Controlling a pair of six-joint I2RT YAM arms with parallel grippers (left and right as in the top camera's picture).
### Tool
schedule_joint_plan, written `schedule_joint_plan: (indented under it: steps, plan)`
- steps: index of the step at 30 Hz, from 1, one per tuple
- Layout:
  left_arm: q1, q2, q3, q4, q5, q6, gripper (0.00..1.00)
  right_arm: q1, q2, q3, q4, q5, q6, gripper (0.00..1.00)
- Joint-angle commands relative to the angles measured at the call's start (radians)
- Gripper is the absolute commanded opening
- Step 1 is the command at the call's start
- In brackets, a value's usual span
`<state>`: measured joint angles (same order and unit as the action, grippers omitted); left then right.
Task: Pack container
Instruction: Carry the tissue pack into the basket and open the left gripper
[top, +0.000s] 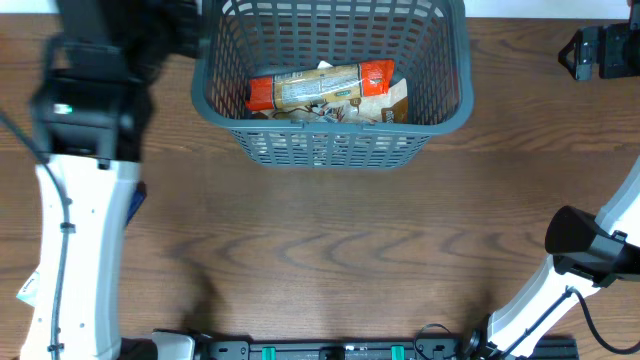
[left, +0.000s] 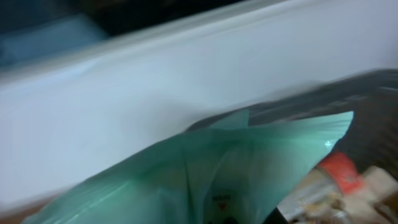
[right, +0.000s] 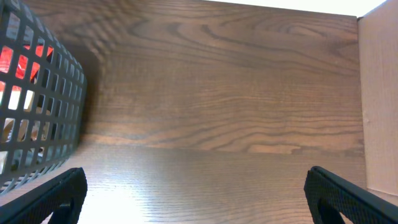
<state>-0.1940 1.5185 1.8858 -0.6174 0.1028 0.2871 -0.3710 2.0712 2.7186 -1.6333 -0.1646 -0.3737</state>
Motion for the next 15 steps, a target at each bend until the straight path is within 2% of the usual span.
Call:
schedule_joint_plan:
  steps: [1,4,7,15]
  plan:
    - [-0.113,0.022,0.016,0.026,0.018,0.335,0.06,-0.002,0.001,0.001,-0.001,-0.008,-0.009,0.99]
    - [-0.186,0.074,0.016,0.025,0.018,0.559,0.06,-0.002,0.001,0.001,-0.001,-0.008,-0.009,0.99]
    - [-0.214,0.14,0.016,0.025,0.018,0.684,0.06,-0.002,0.001,0.001,-0.002,-0.008,-0.009,0.99]
    - [-0.204,0.349,0.016,0.02,0.021,0.715,0.06,-0.002,0.001,0.001,-0.003,-0.008,-0.009,0.99]
